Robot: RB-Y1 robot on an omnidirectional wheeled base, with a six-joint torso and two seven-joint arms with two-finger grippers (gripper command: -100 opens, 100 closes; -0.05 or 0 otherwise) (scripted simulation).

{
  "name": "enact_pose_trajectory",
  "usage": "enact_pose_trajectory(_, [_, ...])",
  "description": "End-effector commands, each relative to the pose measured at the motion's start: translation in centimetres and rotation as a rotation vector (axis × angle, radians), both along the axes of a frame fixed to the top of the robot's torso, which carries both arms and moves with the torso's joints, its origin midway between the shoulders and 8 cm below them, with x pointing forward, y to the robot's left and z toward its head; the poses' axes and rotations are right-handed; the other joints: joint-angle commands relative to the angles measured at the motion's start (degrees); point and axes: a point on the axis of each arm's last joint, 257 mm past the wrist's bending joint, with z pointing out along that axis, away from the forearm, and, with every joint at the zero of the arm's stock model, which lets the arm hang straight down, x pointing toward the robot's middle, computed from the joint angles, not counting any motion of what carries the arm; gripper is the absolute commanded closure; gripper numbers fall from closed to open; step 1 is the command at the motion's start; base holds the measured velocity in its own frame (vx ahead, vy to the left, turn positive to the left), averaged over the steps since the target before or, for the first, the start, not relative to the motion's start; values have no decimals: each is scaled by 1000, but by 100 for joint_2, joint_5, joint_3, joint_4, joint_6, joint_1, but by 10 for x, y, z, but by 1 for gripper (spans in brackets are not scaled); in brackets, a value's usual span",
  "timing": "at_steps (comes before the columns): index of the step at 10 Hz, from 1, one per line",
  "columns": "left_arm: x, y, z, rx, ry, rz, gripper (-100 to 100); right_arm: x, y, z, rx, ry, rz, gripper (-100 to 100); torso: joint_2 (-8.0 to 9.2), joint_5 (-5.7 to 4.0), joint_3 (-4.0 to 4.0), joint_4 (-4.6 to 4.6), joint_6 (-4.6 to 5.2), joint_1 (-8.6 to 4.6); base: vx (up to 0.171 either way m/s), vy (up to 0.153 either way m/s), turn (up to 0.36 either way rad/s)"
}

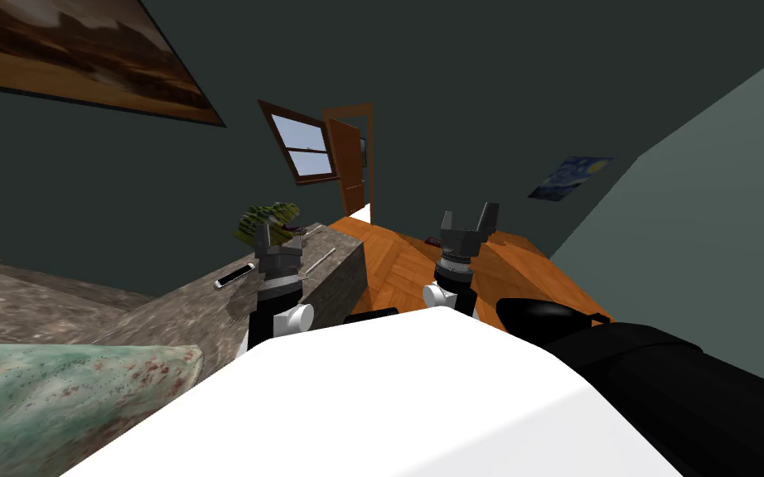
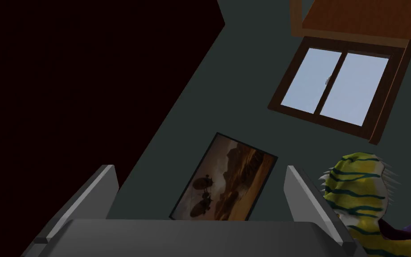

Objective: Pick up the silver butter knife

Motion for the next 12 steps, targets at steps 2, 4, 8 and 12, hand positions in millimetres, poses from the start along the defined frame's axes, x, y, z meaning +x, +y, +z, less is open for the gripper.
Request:
enact_pose_trajectory(2, [1,8,-10,37,48,-14,-100,0,0,0,0,0,0,0,-2,-1,-1,0,0,-6,14,-37,-26])
enact_pose_trajectory(4, [1,23,-24,52,109,-16,-100,0,0,0,0,0,0,0,-8,-5,-5,-2,0,-23,26,-82,-38])
enact_pose_trajectory(8, [-4,71,-56,37,267,10,-100,0,0,0,0,0,0,0,-17,-10,-9,-4,1,-46,44,-122,-55])
enact_pose_trajectory(12, [-9,102,-80,5,377,35,-100,0,0,0,0,0,0,0,-19,-6,-12,-5,0,-25,53,-78,-28])
